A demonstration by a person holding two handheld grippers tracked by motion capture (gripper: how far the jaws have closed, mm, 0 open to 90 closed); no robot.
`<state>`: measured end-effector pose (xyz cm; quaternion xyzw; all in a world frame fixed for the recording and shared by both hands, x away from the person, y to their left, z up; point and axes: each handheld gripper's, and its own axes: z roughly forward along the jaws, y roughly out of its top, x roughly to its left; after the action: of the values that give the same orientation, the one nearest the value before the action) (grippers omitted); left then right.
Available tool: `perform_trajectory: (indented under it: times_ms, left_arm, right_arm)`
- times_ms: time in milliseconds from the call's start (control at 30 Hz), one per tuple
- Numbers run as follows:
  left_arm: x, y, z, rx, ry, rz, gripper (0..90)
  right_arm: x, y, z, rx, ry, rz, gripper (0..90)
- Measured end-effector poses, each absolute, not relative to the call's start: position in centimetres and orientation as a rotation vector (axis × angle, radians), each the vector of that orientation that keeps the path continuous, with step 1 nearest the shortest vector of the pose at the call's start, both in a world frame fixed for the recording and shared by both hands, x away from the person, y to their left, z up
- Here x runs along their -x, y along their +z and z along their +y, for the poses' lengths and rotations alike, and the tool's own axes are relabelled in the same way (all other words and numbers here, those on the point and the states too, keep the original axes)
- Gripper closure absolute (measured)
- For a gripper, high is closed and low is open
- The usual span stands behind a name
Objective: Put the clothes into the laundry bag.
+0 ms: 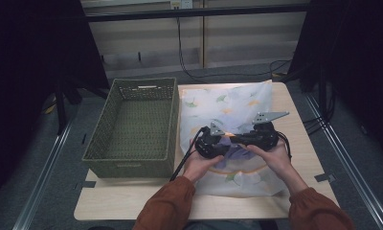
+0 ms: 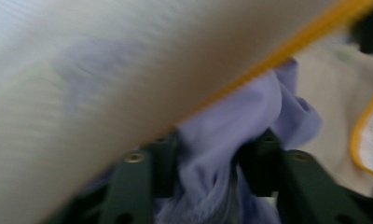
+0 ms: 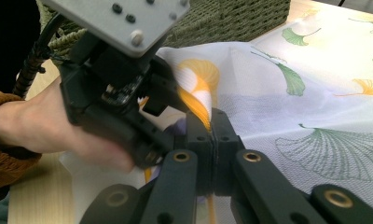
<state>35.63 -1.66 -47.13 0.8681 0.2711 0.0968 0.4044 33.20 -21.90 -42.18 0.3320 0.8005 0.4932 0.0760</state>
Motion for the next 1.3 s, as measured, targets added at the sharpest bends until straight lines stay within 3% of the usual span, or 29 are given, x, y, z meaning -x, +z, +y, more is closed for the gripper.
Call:
perform_trajectory:
  times_ms: [200,467,667,1000,1167,1300]
  left_arm:
    - [-34.5,-46.0,-0.8,-2.179,0.203,0.628,37.2]
    - [-33.4,-46.6,1.1,-2.235,0.156,0.527,40.5]
    - [-33.2,-47.9,1.0,-2.305,0.148,0.452,30.5]
    - [-33.0,-49.5,0.1,-2.383,0.214,0.391,30.3]
    - [-33.0,-49.6,0.2,-2.374,0.257,0.425,42.5]
    - [-33.4,-49.5,0.4,-2.373,0.315,0.47,65.9]
  right_arm:
    - [-33.2,-42.1,-22.1,-1.001,1.486,2.388,89.4]
    - [-33.2,-42.1,-22.4,-1.013,1.481,2.381,89.4]
    - [-33.3,-42.2,-22.3,-1.014,1.473,2.388,89.4]
    - [-33.3,-42.2,-22.3,-1.013,1.471,2.392,89.4]
    - [-33.3,-42.2,-22.3,-1.015,1.469,2.392,89.3]
    - [-33.2,-42.0,-22.3,-1.017,1.473,2.387,89.3]
